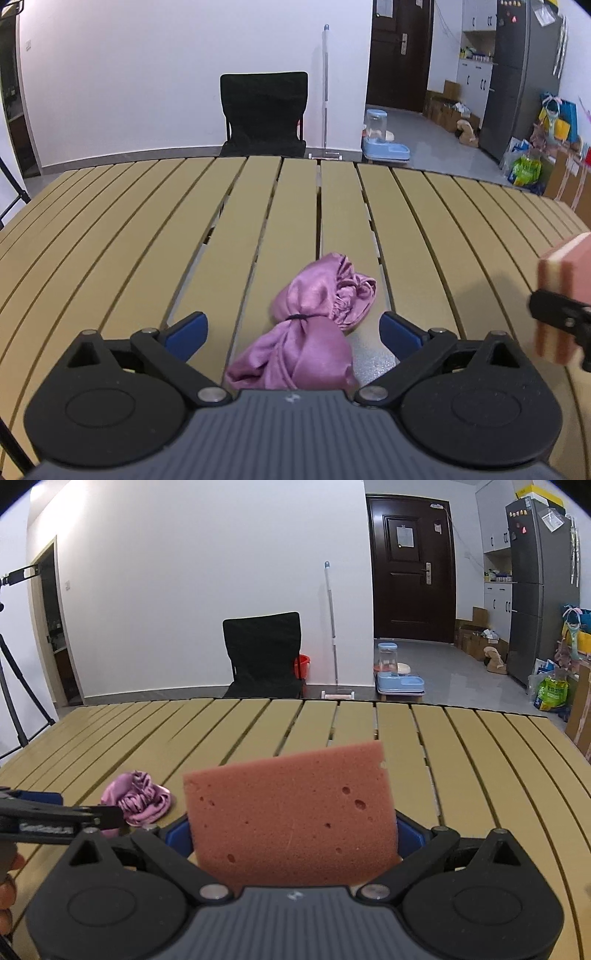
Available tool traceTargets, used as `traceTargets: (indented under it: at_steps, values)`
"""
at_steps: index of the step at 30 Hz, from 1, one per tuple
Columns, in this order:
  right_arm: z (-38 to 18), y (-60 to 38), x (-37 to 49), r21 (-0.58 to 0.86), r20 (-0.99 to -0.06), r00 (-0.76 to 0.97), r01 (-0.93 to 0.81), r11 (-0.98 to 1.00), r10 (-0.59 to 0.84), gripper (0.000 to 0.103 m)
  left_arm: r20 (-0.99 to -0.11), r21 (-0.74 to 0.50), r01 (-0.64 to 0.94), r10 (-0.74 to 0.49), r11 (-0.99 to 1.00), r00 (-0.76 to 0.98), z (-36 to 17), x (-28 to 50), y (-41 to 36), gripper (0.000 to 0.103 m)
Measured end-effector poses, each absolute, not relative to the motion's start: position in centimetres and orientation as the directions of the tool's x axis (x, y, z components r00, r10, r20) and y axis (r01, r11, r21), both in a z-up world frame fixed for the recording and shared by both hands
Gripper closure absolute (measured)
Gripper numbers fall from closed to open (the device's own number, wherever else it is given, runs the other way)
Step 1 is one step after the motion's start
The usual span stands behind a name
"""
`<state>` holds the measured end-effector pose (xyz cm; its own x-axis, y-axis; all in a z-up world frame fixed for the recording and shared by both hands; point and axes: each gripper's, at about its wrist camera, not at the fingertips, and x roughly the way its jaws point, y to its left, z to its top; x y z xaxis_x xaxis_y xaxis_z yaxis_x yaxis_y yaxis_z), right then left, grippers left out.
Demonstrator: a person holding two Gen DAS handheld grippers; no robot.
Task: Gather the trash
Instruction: 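Grasp the pink sponge with the right tool while the left tool grasps the pink satin scrunchie, then carry the scrunchie and pink sponge with both tools down toward the black bin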
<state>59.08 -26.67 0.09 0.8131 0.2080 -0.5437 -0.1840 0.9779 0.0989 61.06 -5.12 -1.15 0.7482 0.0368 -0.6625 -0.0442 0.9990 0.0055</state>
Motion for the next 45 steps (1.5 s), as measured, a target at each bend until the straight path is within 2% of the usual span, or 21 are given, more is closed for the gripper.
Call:
traceTargets:
  at_steps: [5,9,11,15,18,29,45]
  values:
    - [-0.2,-27.4,58.4,0.109,-0.532,0.817,-0.194,0.975,0.222,0.002,-0.683,0.019,-0.056,0.054,0.998,0.729,-2.4,61.9,-5.6,0.015]
    - [-0.3,-27.5,58.2,0.113,-0.525,0.818,-0.207,0.972,0.235,0.002,-0.707,-0.005,-0.054,0.035,0.999,0.706,-3.1,62.7,-5.1,0.037]
    - [-0.4,-27.6,58.0,0.119,-0.522,0.817,-0.213,0.970,0.243,0.002,-0.706,-0.006,-0.056,0.035,0.998,0.707,-3.2,63.0,-4.7,0.039]
    - [-0.6,-27.5,57.9,0.131,-0.521,0.815,-0.220,0.967,0.256,0.002,-0.701,-0.010,-0.059,0.035,0.998,0.712,-3.1,63.2,-4.6,0.059]
    - [-0.9,-27.3,57.6,0.136,-0.521,0.814,-0.217,0.967,0.256,0.002,-0.700,-0.020,-0.058,0.028,0.998,0.714,-3.0,63.0,-4.5,0.067]
    - [-0.1,-26.9,55.9,0.153,-0.515,0.812,-0.227,0.962,0.274,0.002,-0.668,-0.002,-0.033,0.023,0.999,0.744,-0.6,60.1,-5.0,0.068]
    - [3.8,-25.6,48.3,0.170,-0.483,0.826,-0.237,0.957,0.290,0.002,-0.593,-0.003,-0.009,0.005,1.000,0.805,5.2,50.4,-5.2,0.068]
